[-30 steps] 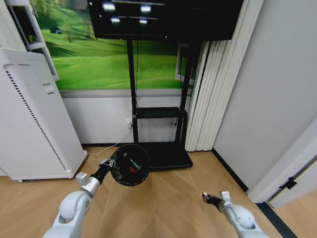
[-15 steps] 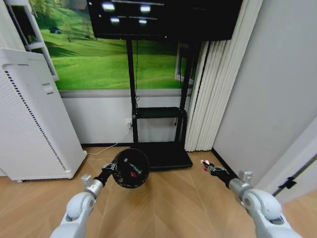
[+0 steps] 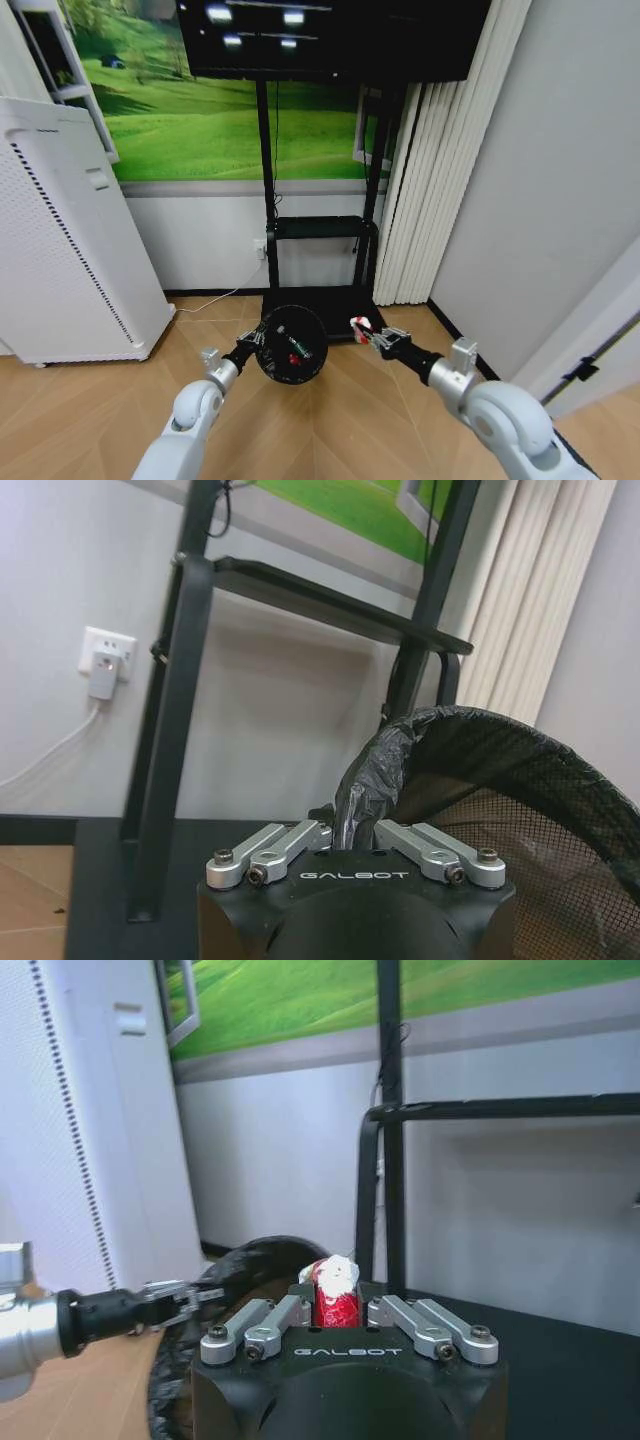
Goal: Pick up the trash bin and place the garbage on the floor into it.
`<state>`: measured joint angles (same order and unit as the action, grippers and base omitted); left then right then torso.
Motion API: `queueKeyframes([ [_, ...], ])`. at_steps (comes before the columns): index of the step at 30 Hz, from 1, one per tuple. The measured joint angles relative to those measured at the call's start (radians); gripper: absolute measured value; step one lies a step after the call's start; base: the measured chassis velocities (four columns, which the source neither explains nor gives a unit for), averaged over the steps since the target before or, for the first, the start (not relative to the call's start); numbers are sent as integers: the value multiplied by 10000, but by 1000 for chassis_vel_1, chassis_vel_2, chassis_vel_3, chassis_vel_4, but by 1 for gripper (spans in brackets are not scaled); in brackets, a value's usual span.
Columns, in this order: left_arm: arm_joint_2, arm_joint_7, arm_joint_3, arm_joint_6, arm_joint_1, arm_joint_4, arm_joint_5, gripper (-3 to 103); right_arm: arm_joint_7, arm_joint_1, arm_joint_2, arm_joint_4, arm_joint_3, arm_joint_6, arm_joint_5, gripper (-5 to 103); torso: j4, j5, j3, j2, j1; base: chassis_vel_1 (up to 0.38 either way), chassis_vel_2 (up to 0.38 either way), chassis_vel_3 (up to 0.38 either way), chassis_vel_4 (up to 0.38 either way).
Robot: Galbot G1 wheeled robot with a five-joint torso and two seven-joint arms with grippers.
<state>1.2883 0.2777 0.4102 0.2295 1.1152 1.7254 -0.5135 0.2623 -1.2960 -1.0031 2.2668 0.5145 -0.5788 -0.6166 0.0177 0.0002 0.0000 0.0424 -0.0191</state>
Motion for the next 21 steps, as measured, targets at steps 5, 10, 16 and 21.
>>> queueKeyframes([
  [5, 45, -70, -377, 6, -122, -122, 98, 7, -200, 472, -59, -510, -1343, 201, 494, 20, -1, -2, 0, 0, 0, 0, 0, 0, 0],
  [10, 46, -111, -549, 25, -168, -129, 123, 7, -337, 579, -192, -727, -2100, 336, 755, 20, 0, -2, 0, 0, 0, 0, 0, 0, 0],
  [16, 140, -106, -747, 30, -218, -191, 213, 7, -795, 968, -458, -1114, -3145, 370, 1044, 26, 0, -2, 0, 0, 0, 0, 0, 0, 0],
  [21, 192, -102, -799, 30, -215, -190, 237, 7, -913, 1086, -523, -1265, -3260, 406, 1091, 32, -1, -3, 0, 0, 0, 0, 0, 0, 0],
])
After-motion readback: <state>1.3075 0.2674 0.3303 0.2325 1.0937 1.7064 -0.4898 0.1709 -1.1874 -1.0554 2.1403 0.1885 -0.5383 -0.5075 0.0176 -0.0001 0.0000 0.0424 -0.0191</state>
